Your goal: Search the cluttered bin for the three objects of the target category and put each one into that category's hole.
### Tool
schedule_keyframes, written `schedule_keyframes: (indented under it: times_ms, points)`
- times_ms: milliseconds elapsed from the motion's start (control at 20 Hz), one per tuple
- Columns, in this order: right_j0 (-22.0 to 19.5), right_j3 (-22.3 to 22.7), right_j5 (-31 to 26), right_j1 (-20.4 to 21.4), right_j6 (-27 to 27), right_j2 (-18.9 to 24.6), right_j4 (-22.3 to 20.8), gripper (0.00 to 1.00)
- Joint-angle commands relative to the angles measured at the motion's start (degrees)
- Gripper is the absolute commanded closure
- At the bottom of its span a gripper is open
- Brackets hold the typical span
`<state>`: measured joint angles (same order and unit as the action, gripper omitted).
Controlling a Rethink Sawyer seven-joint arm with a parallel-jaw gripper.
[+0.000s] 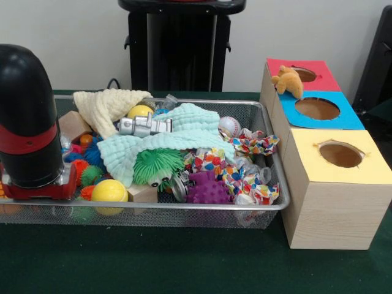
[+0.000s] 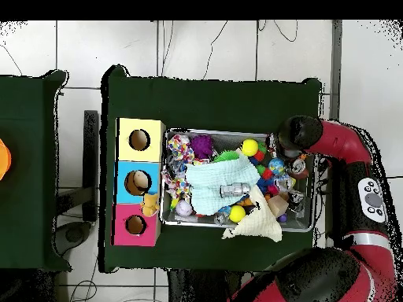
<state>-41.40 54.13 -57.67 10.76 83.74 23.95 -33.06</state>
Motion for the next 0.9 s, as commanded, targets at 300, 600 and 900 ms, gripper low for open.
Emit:
schedule_keyframes:
  times_ms: [300, 600, 900]
  points:
    - [0.41, 2.19, 2.97, -2.98, -12.77, 2.29, -2.18, 1.00]
    - [0.23, 2.18, 2.56, -2.89, -13.27, 2.74, -1.73, 1.00]
    - [0.64, 8.77, 1.29, 4.53, -9.70, 1.76, 0.08, 1.00]
